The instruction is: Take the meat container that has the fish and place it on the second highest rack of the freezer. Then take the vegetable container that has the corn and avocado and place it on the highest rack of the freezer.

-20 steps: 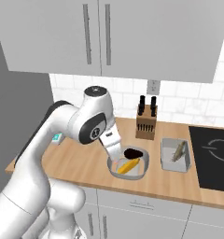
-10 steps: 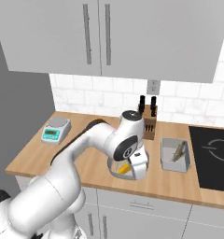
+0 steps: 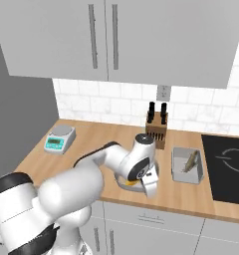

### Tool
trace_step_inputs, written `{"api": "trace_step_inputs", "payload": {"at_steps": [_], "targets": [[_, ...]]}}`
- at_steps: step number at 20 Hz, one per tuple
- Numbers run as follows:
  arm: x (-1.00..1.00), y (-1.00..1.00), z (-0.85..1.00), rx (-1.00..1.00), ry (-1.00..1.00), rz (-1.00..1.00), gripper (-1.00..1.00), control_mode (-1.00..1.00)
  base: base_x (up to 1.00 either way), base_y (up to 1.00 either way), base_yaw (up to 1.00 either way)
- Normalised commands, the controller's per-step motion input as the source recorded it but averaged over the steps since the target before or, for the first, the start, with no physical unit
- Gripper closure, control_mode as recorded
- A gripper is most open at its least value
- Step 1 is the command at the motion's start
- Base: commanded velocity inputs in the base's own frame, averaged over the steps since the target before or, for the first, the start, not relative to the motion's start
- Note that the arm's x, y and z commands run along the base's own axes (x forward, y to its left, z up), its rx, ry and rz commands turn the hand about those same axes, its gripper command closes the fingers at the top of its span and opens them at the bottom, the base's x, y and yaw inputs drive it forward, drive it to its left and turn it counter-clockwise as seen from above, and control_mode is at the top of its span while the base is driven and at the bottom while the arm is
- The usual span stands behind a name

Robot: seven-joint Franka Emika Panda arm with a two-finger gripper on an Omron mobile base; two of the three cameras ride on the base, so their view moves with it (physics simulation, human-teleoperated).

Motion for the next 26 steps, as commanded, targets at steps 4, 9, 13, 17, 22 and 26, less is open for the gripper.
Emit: {"api": "trace_step_inputs", "payload": {"at_steps": [4,9,13,17,22,26], "targets": [[0.01,-0.36,-0.48,0.08,0.0,-0.1,-1.0,-1.0,0.0,0.0,0.0],[0.33,-0.08,-0.02,0.11,0.0,-0.07,-1.0,-1.0,0.0,0.0,0.0],[0.18,0.0,-0.21,0.02,0.06,0.0,-1.0,-1.0,0.0,0.0,0.0],[0.1,0.0,-0.39,0.03,0.07,0.0,1.0,-1.0,0.0,0.0,0.0],[0.02,-0.02,-0.05,0.03,0.0,-0.02,1.0,-1.0,0.0,0.0,0.0],[0.0,0.0,0.0,0.0,0.0,0.0,1.0,-1.0,0.0,0.0,0.0]]}}
